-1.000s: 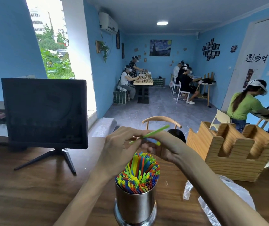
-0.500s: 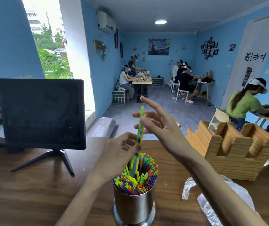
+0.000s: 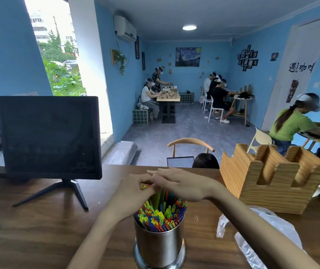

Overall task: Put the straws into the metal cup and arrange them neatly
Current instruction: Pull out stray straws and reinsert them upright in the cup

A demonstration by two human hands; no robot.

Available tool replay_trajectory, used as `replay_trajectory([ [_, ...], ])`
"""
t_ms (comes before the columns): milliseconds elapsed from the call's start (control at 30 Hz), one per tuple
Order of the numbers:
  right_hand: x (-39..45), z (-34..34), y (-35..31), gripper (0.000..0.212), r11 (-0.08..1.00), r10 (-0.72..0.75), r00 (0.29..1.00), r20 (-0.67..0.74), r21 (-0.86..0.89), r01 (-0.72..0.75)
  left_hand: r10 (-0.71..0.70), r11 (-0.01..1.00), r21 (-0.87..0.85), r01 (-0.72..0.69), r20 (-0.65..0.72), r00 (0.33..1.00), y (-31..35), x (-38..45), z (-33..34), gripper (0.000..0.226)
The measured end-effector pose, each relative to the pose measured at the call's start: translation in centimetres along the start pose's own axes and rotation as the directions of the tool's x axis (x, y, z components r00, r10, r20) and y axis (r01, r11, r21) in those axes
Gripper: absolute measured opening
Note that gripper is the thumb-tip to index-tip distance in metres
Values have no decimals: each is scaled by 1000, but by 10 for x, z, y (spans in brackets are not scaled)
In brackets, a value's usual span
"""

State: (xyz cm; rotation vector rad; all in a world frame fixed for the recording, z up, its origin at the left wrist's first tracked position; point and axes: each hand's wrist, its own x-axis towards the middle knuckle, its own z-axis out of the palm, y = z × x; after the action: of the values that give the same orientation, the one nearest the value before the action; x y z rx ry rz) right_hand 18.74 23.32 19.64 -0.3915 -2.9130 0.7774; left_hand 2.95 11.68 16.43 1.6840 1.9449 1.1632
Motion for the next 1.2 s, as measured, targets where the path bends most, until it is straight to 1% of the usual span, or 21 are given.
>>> replay_trajectory([
  [33,-2,-5,0,58,994,31,999,14,106,-32,-12,1000,-5,12,-49,999,-3,0,1,15],
  [100,-7,-16,-2,57,957,84,996,-36,282,-71,8,999,-34,-14,-175,985,-4,-2,4,20],
  [133,-10,-20,-2,54,949,96,994,-53,307,-75,43,995,-76,-59,-208,977,-3,-3,5,24],
  [167,-12,-21,0,51,946,98,994,-41,314,-80,92,986,-117,-117,-200,976,-1,-4,6,30],
  [200,-14,-22,1,51,943,92,996,-13,321,-83,145,978,-129,-165,-151,978,1,-5,6,37],
  [233,-15,-21,7,55,936,104,995,-6,339,-95,180,977,-100,-187,-74,981,1,-5,7,42],
  [267,-16,-19,13,60,923,136,990,-45,369,-110,181,983,-31,-181,14,983,0,-6,8,45],
  [300,-17,-17,20,64,910,184,974,-131,397,-118,156,985,53,-161,93,983,-3,-6,9,45],
  [333,-17,-15,28,61,904,237,943,-233,409,-126,113,982,131,-134,153,982,-6,-7,10,44],
  [367,-18,-12,36,52,904,284,905,-315,403,-143,68,978,184,-104,191,979,-9,-8,11,42],
  [400,-19,-9,42,39,904,323,876,-358,392,-172,35,977,200,-75,198,980,-11,-9,12,39],
  [433,-20,-4,46,29,894,358,862,-359,397,-206,20,980,189,-56,185,983,-12,-10,12,36],
  [467,-22,1,51,24,879,383,862,-333,419,-228,20,985,167,-47,164,986,-13,-10,12,34],
  [567,-29,12,58,29,804,417,884,-213,539,-249,32,992,118,-42,83,996,-15,-10,17,30],
  [667,-31,16,60,30,704,434,893,-121,664,-253,15,999,42,-16,23,1000,-17,-11,22,29],
  [800,-27,22,67,26,580,461,886,-48,772,-260,0,999,-37,0,2,1000,-19,-12,25,25],
  [867,-27,24,70,29,547,451,892,-34,800,-246,-10,999,-48,9,-13,1000,-19,-13,26,25],
  [933,-29,26,71,35,559,434,900,-43,796,-232,-16,999,-50,14,-27,1000,-19,-13,27,25],
  [1000,-30,26,70,42,600,425,903,-61,766,-230,-17,998,-56,15,-40,999,-21,-12,27,24],
  [1100,-33,22,69,37,651,401,912,-85,727,-219,-23,997,-69,20,-48,999,-21,-12,29,24],
  [1200,-33,20,68,32,672,399,911,-100,709,-216,-27,996,-84,23,-50,998,-21,-13,29,23],
])
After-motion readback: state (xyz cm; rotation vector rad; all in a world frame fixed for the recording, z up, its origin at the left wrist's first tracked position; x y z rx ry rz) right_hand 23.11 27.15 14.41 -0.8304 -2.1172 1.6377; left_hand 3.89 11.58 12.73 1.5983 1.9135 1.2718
